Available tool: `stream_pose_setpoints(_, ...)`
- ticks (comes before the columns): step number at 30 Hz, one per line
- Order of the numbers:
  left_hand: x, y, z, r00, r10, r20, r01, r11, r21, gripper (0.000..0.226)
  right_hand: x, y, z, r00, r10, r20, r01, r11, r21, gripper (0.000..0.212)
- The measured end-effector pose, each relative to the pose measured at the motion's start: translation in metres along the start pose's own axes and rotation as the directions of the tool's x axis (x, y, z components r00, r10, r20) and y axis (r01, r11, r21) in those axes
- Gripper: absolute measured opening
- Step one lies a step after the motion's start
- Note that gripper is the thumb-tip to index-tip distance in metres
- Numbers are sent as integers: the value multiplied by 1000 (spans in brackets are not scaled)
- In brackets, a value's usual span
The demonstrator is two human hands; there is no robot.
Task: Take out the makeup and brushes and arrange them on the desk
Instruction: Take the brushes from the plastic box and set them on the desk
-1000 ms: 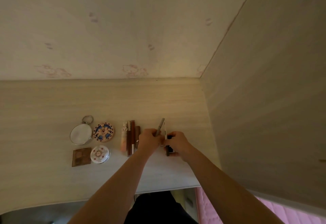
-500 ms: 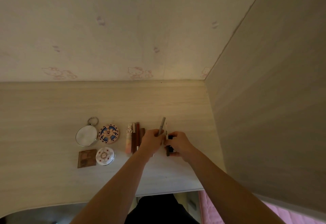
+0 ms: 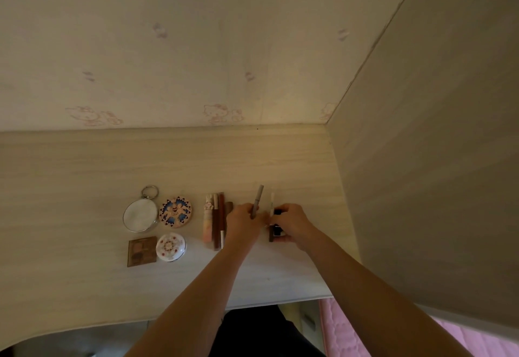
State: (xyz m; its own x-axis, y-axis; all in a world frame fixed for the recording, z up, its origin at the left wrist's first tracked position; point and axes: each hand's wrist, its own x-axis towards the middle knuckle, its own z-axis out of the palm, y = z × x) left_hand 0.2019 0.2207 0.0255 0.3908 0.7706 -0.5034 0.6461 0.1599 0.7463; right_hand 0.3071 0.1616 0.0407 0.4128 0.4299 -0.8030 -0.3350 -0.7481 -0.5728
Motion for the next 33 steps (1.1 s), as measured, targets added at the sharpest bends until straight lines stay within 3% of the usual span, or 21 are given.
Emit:
stream_pose_setpoints(4, 5, -12, -11, 997, -63, -47, 68, 993, 99, 12, -2, -1, 12, 999, 9, 31, -7, 997, -77, 27)
stream_pose_setpoints(11, 5, -7, -11, 999, -46, 20, 47, 999, -19, 9, 0, 2, 15, 1000, -22, -9, 21, 996, -90, 23)
stream_pose_setpoints(18, 2, -13, -13, 1000, 8, -28, -2, 981, 195, 9, -3, -1, 11, 999, -50, -5, 50, 994, -95, 28)
stream_pose_setpoints(24, -1, -15, -12, 996, -18, -83, 38, 969, 246, 21, 1, 2, 12, 999, -40, 1, 40, 997, -72, 33)
stream_pose_setpoints(33, 0, -12, -13, 999, 51, -10, -41, 889, 457, 20, 7, 10, 7, 997, -44, 71, 46, 998, -33, 21)
